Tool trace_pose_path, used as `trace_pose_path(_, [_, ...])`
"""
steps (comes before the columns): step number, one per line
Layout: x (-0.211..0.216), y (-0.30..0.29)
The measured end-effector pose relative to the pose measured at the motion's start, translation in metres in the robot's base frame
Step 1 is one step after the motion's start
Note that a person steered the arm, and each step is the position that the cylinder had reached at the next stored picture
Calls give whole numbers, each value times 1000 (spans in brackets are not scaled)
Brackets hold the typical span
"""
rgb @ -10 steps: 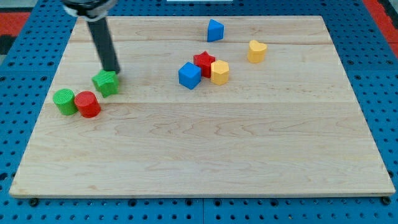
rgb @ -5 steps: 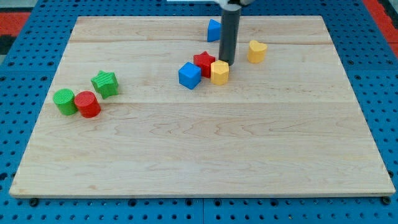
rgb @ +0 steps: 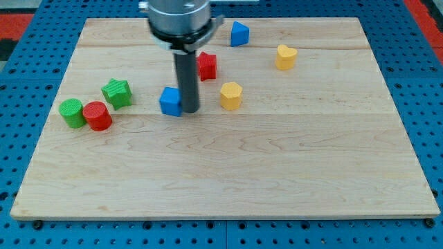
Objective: Move the blue cube into the green star
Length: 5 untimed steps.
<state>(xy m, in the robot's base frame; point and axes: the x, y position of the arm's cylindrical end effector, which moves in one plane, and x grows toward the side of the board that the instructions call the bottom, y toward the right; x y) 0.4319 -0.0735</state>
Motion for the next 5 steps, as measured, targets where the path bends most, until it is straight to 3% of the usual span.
trace_pose_path(1, [-24, -39])
trace_pose_path(3, [-61, -40])
trace_pose_path(4, [-26, -89])
trace_pose_path(5, [-16, -92])
